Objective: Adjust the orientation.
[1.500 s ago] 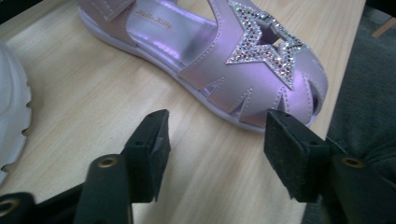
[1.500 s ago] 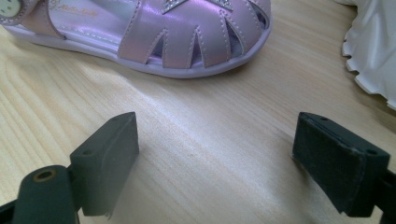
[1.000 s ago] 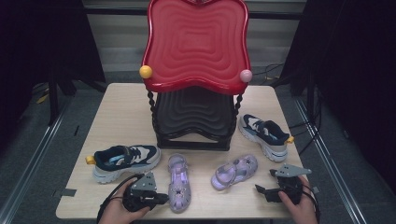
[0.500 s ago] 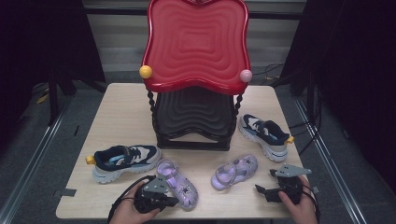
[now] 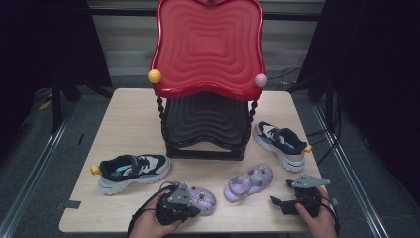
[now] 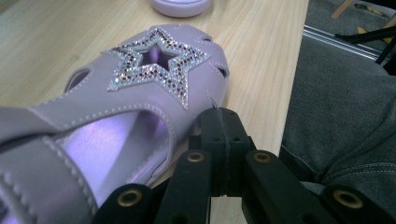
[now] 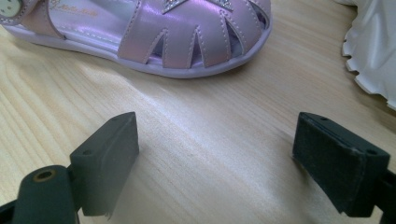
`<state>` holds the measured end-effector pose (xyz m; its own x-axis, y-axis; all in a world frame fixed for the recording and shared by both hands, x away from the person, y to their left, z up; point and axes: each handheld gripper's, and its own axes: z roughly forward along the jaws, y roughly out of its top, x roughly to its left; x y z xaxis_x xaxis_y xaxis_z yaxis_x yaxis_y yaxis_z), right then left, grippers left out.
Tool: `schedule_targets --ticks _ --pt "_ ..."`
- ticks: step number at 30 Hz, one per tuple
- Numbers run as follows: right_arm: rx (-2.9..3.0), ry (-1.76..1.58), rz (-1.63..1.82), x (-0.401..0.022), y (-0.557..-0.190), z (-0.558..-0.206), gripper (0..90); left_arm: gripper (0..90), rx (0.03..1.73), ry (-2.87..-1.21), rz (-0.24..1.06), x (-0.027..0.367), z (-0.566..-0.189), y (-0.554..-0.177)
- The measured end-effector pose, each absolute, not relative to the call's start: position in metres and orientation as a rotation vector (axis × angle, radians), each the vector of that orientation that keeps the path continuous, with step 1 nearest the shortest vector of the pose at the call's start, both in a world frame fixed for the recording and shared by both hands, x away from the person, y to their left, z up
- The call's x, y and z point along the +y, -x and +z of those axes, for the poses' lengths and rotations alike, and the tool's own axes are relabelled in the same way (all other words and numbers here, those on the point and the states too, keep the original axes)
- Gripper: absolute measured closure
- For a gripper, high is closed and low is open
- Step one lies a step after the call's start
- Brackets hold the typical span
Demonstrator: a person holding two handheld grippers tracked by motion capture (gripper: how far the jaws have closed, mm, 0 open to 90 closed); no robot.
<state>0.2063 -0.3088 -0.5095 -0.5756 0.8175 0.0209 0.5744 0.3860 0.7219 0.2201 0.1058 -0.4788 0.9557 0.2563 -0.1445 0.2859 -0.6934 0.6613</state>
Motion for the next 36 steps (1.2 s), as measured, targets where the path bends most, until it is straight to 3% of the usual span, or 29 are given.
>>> schedule_targets --ticks 12,18,21,24,30,36 --pt "2.311 -1.212 1.001 -0.309 -0.206 -0.510 14.0 90.0 0.517 -2.329 -0.025 0.172 -0.471 -0.214" --pt "2.311 -1.212 1.001 -0.309 -0.206 -0.510 14.0 87.5 0.643 -2.281 0.078 0.219 -0.470 -0.219" --pt "2.311 -1.212 1.001 -0.309 -0.206 -0.510 13.9 77.6 0.623 -2.295 0.149 0.219 -0.474 -0.227" --pt "2.311 -1.212 1.002 -0.309 -0.206 -0.510 14.0 54.9 0.630 -2.293 0.175 0.214 -0.480 -0.236" --pt "2.311 -1.211 1.002 -0.309 -0.206 -0.510 13.9 31.4 0.593 -2.293 0.163 0.204 -0.487 -0.247" --pt "2.311 -1.211 1.002 -0.309 -0.206 -0.510 13.9 20.4 0.533 -2.298 0.140 0.191 -0.496 -0.255"
